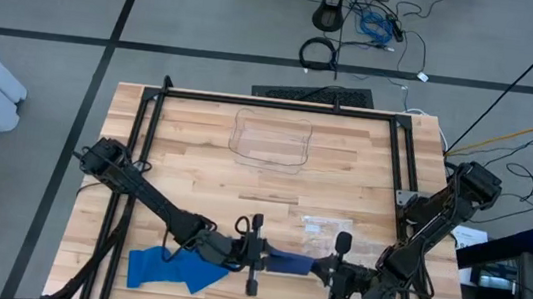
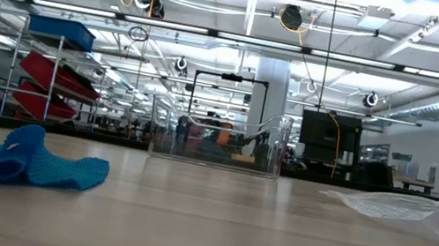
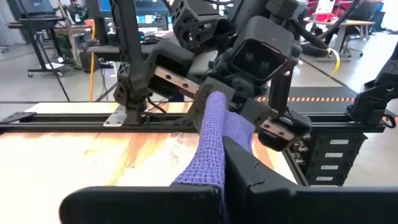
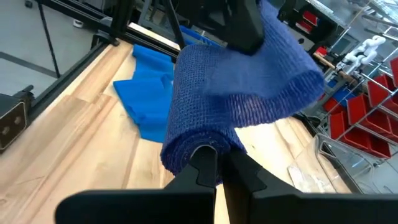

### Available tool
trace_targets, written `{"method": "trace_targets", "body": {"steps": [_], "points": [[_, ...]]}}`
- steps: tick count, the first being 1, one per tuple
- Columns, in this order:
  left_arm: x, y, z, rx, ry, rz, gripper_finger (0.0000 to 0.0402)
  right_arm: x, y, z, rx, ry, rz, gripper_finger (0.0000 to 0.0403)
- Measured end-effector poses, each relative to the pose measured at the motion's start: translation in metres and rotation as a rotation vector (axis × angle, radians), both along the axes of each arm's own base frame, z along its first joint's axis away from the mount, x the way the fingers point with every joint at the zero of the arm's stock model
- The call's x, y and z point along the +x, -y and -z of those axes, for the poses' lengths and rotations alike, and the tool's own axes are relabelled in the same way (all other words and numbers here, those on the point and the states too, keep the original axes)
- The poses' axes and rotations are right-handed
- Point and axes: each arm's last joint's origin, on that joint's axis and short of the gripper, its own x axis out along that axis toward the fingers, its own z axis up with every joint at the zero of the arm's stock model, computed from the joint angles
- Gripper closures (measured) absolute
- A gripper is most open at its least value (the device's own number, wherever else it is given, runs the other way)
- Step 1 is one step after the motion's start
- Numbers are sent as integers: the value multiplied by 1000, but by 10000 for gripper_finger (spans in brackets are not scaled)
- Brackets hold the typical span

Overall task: Roll bandage
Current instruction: Roll the purple bandage

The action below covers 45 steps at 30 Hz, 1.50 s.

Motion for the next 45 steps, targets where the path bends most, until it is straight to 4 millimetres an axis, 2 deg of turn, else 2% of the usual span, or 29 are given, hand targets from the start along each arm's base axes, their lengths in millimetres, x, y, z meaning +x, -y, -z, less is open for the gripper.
{"method": "trace_targets", "body": {"steps": [10,13,17,26,30,36,41,45], "points": [[0,0,1,5,-4,1,395,0,-1,0,27,-7,-33,403],[-1,3,1,5,-5,8,382,0,-1,-1,33,-6,-32,403],[-2,4,2,16,-15,12,333,0,-1,-1,50,-5,-32,403],[-1,-1,2,-8,-20,-33,178,0,-2,0,91,-21,-73,403],[-2,-3,-1,-12,-12,-64,140,0,-2,0,98,-23,-72,403],[-6,-5,-3,59,-42,-151,132,0,-2,-1,110,-12,-51,403],[-26,5,-26,230,-36,-98,132,-9,1,-17,193,43,-24,403],[-44,10,-41,277,-3,-60,132,-18,3,-35,296,86,-37,403]]}}
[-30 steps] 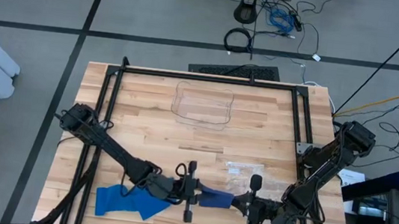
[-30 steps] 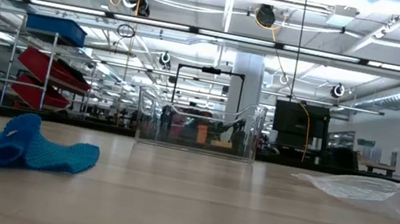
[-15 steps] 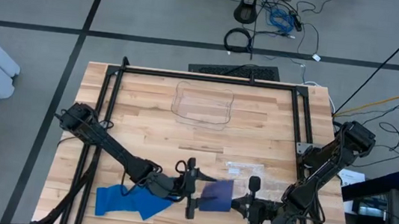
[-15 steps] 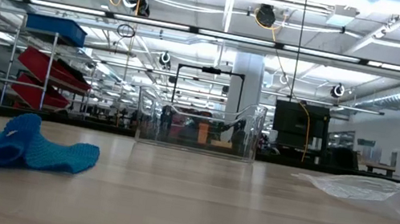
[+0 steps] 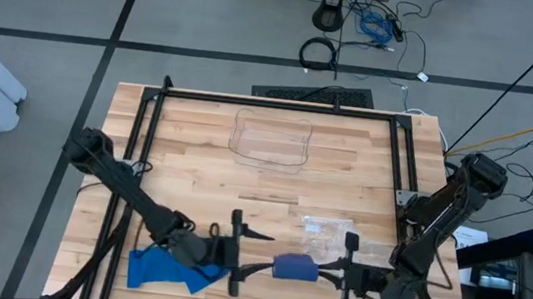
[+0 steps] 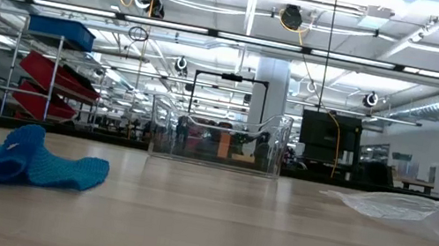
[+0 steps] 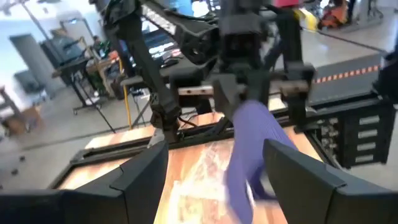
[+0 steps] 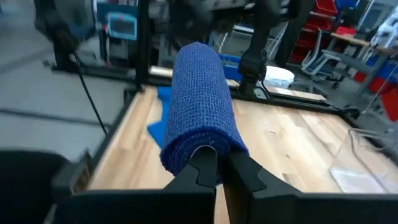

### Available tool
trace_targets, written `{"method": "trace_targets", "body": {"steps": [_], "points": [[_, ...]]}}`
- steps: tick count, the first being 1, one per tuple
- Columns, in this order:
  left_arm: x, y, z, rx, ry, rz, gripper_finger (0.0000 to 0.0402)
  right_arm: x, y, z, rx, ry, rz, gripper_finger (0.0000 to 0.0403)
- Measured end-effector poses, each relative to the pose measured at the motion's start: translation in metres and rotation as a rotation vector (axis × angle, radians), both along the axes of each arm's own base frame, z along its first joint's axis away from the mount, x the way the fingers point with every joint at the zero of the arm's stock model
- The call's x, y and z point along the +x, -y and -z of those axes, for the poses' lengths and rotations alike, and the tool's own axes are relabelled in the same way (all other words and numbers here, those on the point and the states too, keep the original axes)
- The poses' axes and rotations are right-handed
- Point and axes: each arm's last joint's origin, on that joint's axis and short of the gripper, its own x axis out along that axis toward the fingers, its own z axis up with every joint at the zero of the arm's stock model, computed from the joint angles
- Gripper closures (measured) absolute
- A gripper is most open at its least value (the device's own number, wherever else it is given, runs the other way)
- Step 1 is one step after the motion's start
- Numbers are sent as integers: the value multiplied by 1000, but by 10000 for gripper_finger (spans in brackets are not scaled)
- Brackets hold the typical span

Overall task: Roll bandage
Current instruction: Roll the purple bandage

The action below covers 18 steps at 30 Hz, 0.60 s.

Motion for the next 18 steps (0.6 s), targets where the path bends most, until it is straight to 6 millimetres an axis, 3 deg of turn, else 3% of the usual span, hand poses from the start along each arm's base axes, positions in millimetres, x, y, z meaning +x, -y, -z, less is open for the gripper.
{"method": "trace_targets", "body": {"steps": [6,18], "points": [[-9,3,21,128,-82,30,132,-5,7,-15,161,38,13,403],[12,-17,48,56,-138,-17,132,-4,7,-21,148,73,6,403]]}}
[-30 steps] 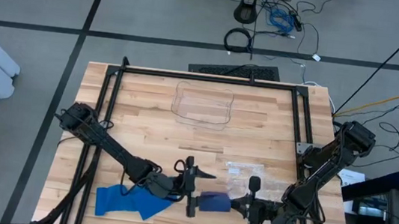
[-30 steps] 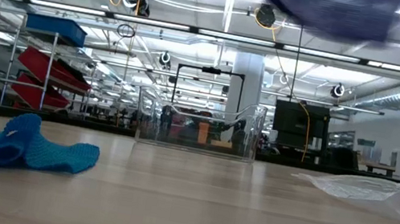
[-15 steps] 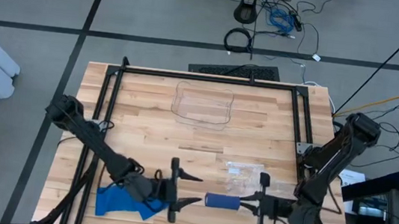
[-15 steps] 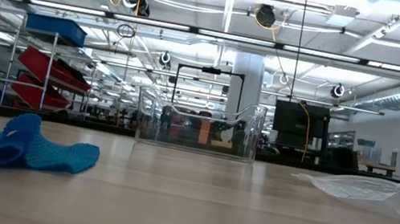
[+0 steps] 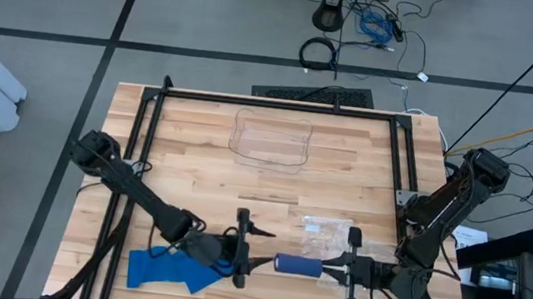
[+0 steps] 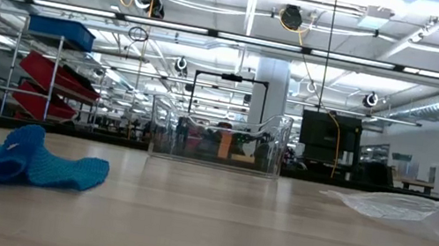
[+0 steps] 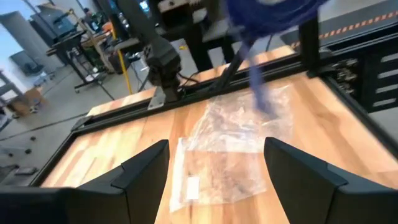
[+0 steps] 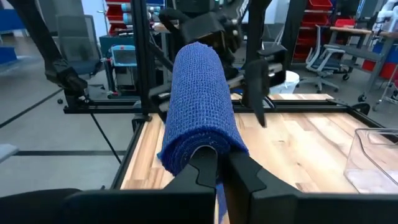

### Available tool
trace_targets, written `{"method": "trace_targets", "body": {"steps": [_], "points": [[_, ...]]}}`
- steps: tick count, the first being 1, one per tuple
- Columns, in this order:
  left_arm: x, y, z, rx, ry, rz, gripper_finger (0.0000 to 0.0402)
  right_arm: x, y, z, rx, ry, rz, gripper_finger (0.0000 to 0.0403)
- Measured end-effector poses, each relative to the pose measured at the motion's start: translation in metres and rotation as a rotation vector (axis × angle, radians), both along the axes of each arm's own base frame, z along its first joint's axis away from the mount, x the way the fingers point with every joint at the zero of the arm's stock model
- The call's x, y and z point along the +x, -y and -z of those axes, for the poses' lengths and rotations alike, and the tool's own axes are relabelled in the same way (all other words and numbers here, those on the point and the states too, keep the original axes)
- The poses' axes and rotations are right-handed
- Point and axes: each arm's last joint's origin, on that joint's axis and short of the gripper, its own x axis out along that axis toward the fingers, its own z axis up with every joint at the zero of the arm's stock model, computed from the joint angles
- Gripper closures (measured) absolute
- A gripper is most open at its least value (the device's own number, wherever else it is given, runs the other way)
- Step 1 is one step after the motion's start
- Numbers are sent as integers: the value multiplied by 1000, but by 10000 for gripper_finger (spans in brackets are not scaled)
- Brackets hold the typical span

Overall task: Roll bandage
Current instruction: Roll the purple bandage

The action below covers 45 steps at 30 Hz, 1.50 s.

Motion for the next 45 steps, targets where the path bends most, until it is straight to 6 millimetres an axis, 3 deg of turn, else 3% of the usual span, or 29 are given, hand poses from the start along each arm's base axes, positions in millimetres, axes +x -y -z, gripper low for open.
{"method": "trace_targets", "body": {"steps": [9,13,34,45], "points": [[5,-1,0,-22,29,53,133,5,5,2,6,-10,31,403],[5,0,-1,-13,32,62,153,14,11,4,68,-11,76,403],[5,-1,2,-35,-4,113,394,19,13,0,68,28,89,403],[6,-2,2,-32,-2,94,384,19,12,0,79,23,53,403]]}}
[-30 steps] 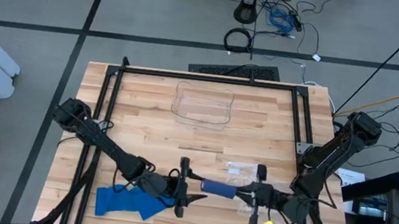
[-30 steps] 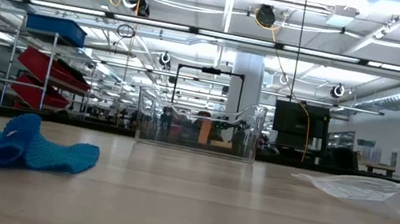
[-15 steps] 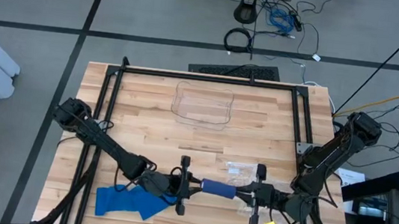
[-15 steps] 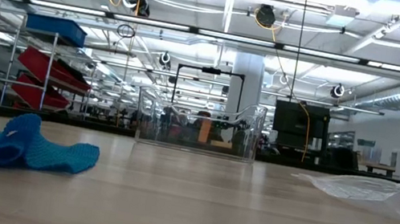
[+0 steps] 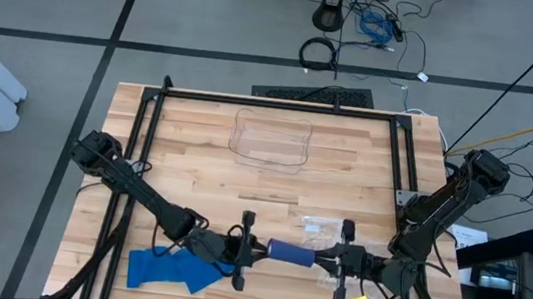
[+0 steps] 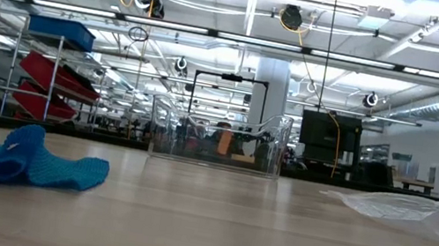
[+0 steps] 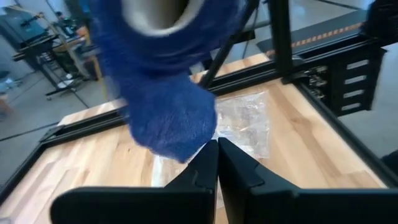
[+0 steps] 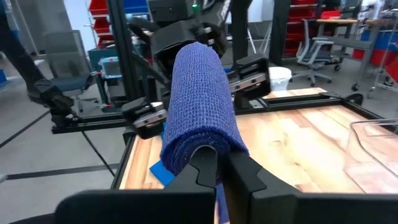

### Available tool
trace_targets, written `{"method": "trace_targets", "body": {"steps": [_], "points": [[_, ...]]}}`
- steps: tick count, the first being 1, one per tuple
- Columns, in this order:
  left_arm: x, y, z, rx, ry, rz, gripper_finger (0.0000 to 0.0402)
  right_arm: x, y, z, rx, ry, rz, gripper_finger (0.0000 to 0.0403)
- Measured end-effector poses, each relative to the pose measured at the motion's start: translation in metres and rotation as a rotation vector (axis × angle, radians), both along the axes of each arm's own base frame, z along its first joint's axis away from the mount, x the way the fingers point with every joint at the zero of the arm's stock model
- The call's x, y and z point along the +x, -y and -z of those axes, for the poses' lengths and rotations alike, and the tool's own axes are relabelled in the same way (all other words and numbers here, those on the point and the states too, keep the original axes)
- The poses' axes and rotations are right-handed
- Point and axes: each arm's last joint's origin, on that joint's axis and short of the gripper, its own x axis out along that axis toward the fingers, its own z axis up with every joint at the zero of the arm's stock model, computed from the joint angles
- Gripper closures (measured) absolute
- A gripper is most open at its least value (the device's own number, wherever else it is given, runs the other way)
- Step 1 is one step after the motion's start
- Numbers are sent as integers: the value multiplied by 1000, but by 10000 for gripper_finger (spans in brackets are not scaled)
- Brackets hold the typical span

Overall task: Roll bandage
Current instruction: Roll the purple bandage

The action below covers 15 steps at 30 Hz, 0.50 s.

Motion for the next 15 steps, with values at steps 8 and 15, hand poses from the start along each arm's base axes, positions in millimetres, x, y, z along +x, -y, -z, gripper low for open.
{"method": "trace_targets", "body": {"steps": [8,15], "points": [[5,-16,6,-23,-56,-108,330,0,-1,-2,-13,8,-17,403],[10,-24,6,-118,-60,-98,208,0,-1,-4,-28,22,-20,403]]}}
